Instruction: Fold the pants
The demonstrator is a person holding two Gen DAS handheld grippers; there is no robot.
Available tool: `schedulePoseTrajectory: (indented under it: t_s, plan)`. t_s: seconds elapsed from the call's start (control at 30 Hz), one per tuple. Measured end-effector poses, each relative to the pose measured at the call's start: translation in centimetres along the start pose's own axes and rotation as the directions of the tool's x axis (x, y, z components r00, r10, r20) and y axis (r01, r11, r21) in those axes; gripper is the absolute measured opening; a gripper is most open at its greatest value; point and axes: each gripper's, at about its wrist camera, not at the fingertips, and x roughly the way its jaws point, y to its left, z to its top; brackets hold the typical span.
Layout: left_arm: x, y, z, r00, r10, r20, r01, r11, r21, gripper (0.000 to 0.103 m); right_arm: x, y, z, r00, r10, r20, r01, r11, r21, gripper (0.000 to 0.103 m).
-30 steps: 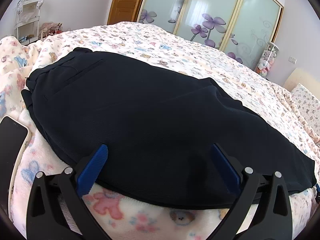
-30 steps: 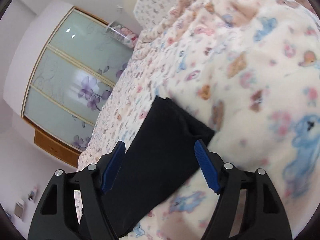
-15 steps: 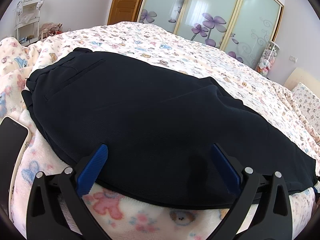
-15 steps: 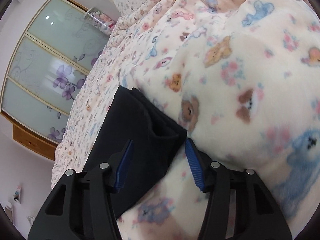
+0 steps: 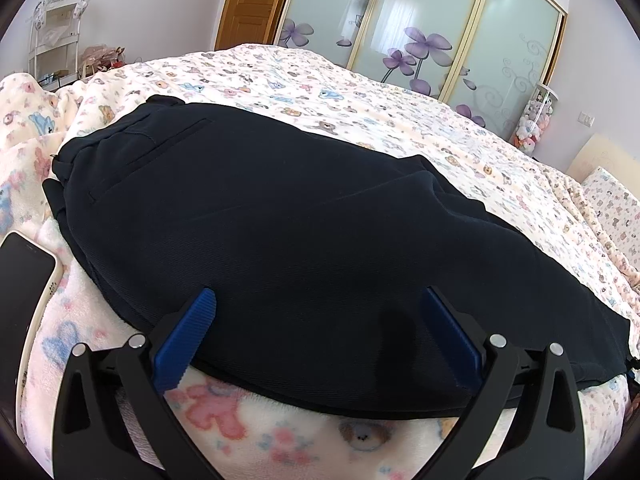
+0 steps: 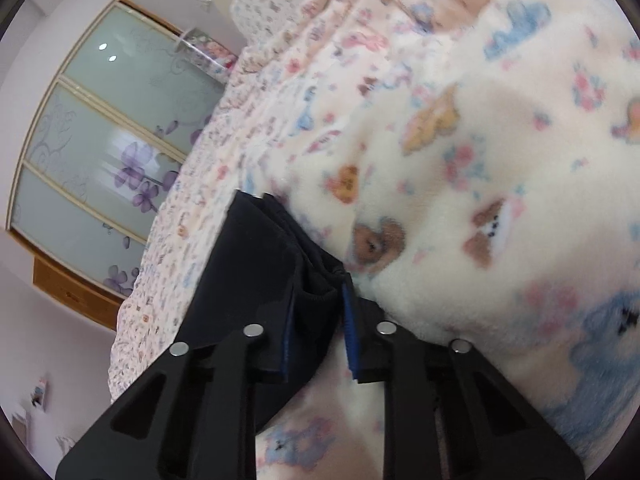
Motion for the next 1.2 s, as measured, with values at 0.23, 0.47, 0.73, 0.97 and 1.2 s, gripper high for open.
schedulePoseTrajectory:
  t_s: [0.23,0.47,0.73,0.97,1.2]
  plan:
    - [0.0,0.0,0.0,1.0,-0.006,0.004,0.006,1.0,-0.004,0.101,-3.1,6.2,-0.4,0.99,0.11,0.085,-0.095,0.981,-0.169,0.017]
    - [-0.1,0.2,0.1,1.0,-0.016,0.011,0.017,1.0,-0.012,0.101,-4.4,16.8,-4.5,0.949,0.315,-0.007,-0.297,0.885,-0.359,0.017]
    - [-0.3,0.7,0.0,0.998,-0.054,0.034,0.055,0.998,-0.04,0.101,-1.9,27.6,-15.3,0.835,0.456,-0.308,-0.549,0.722,-0.421,0.017]
    - [-0.4,1.2,0.0,0.995,-0.087,0.05,0.09,0.994,-0.061,0.101,5.8,30.0,-27.1,0.776,0.268,-0.571,-0.548,0.735,-0.4,0.017]
    - [-0.5,1.5,-0.1,0.991,-0.116,0.07,0.122,0.989,-0.086,0.101,4.4,31.3,-27.6,0.754,0.352,-0.555,-0.603,0.706,-0.372,0.017]
